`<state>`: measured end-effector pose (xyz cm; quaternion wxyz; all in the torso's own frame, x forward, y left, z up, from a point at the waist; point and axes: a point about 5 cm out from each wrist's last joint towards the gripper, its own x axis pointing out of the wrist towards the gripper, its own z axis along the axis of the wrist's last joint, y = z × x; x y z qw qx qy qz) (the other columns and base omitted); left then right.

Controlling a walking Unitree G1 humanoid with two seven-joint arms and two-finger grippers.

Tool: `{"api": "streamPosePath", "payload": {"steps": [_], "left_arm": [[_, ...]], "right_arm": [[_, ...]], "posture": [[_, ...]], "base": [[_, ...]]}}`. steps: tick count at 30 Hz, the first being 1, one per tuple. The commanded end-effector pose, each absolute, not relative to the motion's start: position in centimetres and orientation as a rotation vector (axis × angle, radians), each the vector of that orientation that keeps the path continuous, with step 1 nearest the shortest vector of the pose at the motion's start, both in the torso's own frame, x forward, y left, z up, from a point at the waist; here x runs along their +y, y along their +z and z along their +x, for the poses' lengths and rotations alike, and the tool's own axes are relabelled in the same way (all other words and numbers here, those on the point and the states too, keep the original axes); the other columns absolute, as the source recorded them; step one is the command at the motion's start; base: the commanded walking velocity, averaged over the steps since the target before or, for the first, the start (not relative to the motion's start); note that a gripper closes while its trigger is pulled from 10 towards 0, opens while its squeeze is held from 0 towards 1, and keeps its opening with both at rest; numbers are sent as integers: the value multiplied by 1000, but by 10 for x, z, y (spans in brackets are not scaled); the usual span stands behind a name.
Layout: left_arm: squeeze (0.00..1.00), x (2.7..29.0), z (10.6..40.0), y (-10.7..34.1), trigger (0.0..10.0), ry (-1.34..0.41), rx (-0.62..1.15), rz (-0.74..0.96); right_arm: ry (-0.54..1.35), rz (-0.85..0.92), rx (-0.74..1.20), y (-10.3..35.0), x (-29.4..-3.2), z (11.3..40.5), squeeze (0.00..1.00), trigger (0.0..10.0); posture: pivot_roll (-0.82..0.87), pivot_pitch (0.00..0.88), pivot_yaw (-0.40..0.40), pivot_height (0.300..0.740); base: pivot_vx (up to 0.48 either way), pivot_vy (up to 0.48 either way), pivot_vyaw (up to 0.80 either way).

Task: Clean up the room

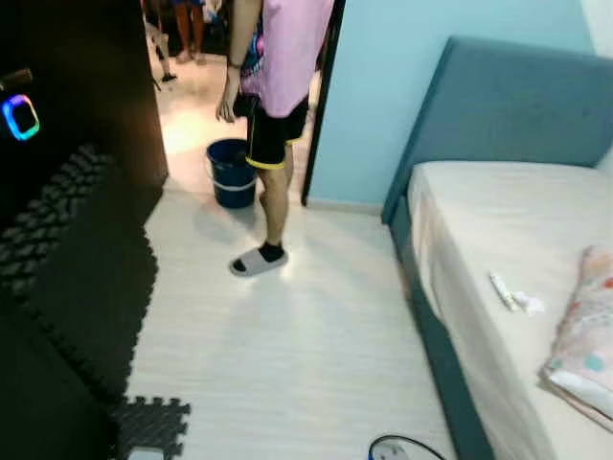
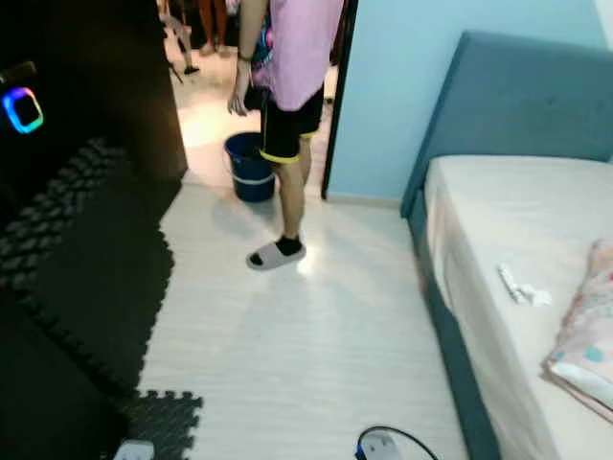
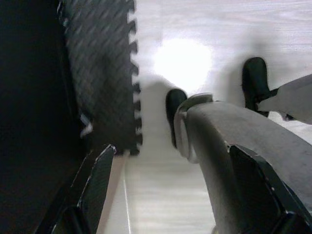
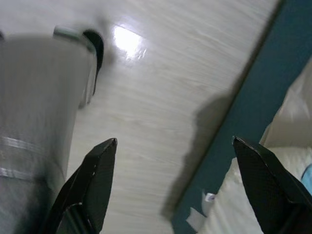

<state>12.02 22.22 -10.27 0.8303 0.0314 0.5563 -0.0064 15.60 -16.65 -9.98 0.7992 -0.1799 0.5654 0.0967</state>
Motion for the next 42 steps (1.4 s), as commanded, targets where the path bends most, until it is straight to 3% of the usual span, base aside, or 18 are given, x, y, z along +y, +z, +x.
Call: {"api": "streamPosePath", "payload": {"steps": [1, 42], "left_arm": [[0, 209, 100, -111, 10000, -59, 1265, 29], [0, 210, 99, -111, 10000, -65, 1261, 36]], "right_arm": [[219, -373, 1244, -103, -164, 147, 0, 10000], [226, -376, 1245, -104, -163, 146, 0, 10000]], "posture": [[-54, 80, -117, 740], [-53, 87, -115, 740]], "base": [[0, 0, -788], [0, 0, -791]]}}
